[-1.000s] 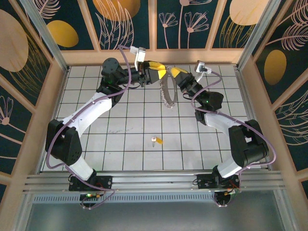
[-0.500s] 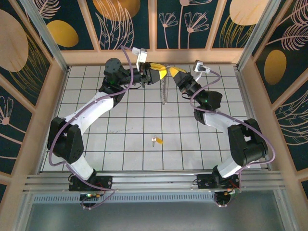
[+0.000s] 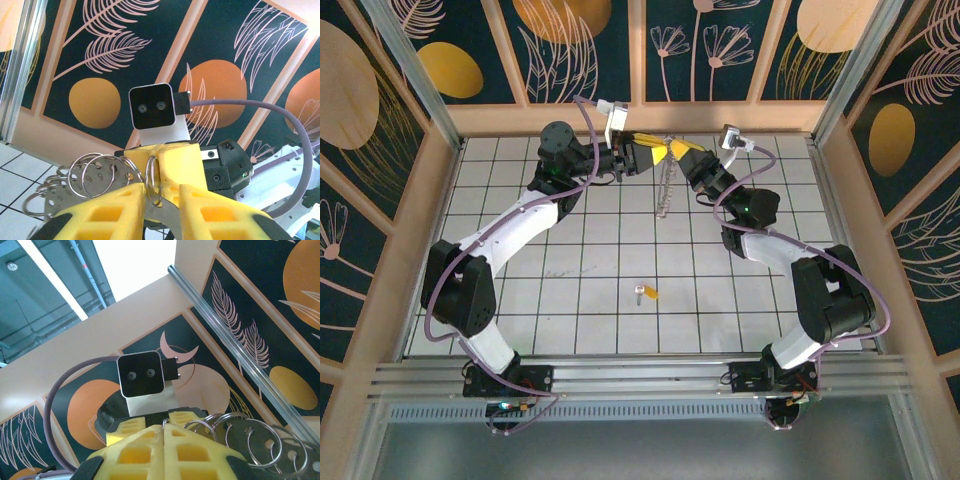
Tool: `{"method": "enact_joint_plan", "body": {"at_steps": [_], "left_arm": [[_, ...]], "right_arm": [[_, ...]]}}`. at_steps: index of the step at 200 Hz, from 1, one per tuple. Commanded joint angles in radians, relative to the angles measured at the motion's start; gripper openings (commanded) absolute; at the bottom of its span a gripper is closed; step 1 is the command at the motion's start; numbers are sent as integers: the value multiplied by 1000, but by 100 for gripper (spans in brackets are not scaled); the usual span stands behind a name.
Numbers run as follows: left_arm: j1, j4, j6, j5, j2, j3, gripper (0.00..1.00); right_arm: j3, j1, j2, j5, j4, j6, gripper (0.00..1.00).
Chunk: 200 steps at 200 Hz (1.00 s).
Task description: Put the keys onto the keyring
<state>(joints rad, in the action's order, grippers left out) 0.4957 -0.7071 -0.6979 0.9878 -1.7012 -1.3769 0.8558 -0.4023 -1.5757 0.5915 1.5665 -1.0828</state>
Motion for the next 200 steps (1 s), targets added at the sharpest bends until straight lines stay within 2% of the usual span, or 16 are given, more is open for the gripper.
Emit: {"method": "enact_joint_plan", "body": {"at_steps": [1, 55, 108, 124, 151, 167, 175, 187, 200], "left_arm": [[-1, -69, -24, 13, -7, -16, 24], [0, -97, -51, 15, -7, -24, 20], [-1, -106, -61, 17, -36, -25, 7], [0, -107, -63, 19, -39, -25, 0], [0, -79, -35, 19, -34, -25, 0], [-1, 8, 40, 14, -25, -38, 0], [-1, 62, 87, 12, -19, -48, 0], [-1, 143, 156, 9, -18, -65, 0], [-2, 236, 242, 9, -19, -91, 0]], "right_arm": [[35, -13, -8, -5, 159, -17, 0], [33, -15, -8, -4, 159, -17, 0], [38, -17, -10, 0, 158, -22, 0], [39, -17, -11, 4, 158, -25, 0], [48, -9, -8, 20, 123, -28, 0], [42, 17, 13, 21, 52, -30, 25], [38, 40, 30, 29, 14, -32, 35], [28, 79, 57, 47, -47, -33, 43], [17, 123, 93, 72, -122, -24, 46]]}}
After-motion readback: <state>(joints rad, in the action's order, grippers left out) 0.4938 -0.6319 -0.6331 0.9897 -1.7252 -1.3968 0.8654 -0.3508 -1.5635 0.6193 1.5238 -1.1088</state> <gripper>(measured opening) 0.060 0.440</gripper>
